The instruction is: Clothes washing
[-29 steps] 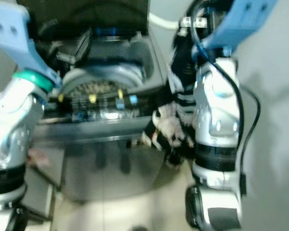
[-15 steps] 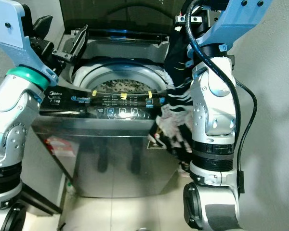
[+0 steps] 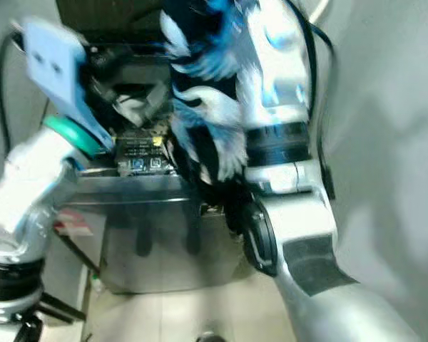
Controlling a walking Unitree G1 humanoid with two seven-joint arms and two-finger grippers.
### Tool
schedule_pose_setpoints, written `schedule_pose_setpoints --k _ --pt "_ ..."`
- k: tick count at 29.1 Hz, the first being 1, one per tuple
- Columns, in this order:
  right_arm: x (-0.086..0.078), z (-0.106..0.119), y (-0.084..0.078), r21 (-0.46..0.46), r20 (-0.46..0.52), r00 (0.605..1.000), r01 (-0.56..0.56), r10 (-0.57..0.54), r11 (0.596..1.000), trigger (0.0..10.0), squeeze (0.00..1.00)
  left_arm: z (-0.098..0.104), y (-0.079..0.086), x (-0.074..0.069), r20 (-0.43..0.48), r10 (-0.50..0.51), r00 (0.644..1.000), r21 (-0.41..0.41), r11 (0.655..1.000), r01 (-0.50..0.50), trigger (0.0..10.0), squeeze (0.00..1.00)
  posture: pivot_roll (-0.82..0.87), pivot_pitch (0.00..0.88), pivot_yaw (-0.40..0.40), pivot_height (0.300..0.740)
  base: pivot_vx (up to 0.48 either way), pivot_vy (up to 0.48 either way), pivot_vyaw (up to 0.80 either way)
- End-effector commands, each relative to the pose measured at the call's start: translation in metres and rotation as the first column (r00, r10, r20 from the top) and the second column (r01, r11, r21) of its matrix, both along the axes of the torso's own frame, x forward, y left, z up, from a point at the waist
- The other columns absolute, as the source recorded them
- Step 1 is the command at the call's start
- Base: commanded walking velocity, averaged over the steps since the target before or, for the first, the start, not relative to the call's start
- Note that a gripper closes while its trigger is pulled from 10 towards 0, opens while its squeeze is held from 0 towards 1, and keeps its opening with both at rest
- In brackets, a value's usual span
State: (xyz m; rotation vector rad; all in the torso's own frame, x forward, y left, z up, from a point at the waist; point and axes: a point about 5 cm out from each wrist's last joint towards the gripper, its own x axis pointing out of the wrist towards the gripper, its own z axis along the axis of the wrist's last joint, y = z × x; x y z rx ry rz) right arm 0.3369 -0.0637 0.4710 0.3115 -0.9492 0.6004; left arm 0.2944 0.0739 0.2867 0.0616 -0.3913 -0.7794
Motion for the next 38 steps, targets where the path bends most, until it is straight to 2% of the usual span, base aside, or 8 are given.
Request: schedule_pose_setpoints --k 1,5,11,19,23,24,31,38 --pt "-0.007 0.011 0.003 0.025 0.023 0.995 -0.094 0.094 0.995 10.0 0.0 -0.001 -0.004 0.0 -0.02 -0.051 0.999 0.004 0.999 0.051 10.0 0.0 0.01 0.085 -0.014 0.74 0.0 0.0 0.0" --pt "-0.019 0.025 0.006 0.066 0.053 0.961 -0.275 0.271 0.959 10.0 0.0 0.0 -0.006 0.03 -0.102 -0.091 0.991 -0.042 0.995 0.087 10.0 0.0 -0.01 0.102 -0.005 0.74 0.0 0.0 0.0" --pt "-0.007 0.025 -0.016 0.097 0.042 0.983 -0.181 0.177 0.979 10.0 0.0 0.03 0.029 0.093 -0.017 0.251 0.968 0.005 0.968 -0.251 10.0 0.0 -0.03 0.119 0.008 0.74 0.0 0.0 0.0" --pt "0.045 -0.051 -0.042 -0.192 -0.087 0.945 0.293 -0.314 0.937 10.0 0.0 0.114 0.135 0.097 0.219 0.654 0.724 -0.077 0.751 -0.656 10.0 0.0 -0.01 0.135 0.014 0.74 0.0 0.0 0.0" --pt "0.055 -0.099 -0.001 -0.449 -0.052 0.915 0.337 -0.4 0.828 10.0 0.0 0.091 0.137 0.103 0.171 0.604 0.778 0.038 0.785 -0.618 10.0 0.0 0.01 0.135 0.015 0.74 0.0 0.0 0.0" --pt "0.056 -0.131 0.029 -0.592 -0.031 0.914 0.31 -0.405 0.744 10.0 0.0 0.062 0.127 0.103 0.089 0.5 0.861 0.129 0.852 -0.508 10.0 0.0 0.02 0.133 0.015 0.74 0.0 0.0 0.0" --pt "0.053 -0.144 0.055 -0.655 -0.036 0.926 0.261 -0.375 0.709 10.0 0.0 0.017 0.082 0.07 -0.013 0.083 0.996 0.219 0.972 -0.078 10.0 0.0 0.03 0.128 0.017 0.74 0.0 0.0 0.0" --pt "0.058 -0.139 0.045 -0.594 -0.15 0.927 0.194 -0.345 0.781 10.0 0.0 0.009 0.054 0.015 0.103 -0.022 0.994 0.248 0.969 -0.004 10.0 0.0 0.05 0.124 0.003 0.74 0.0 0.0 0.0"
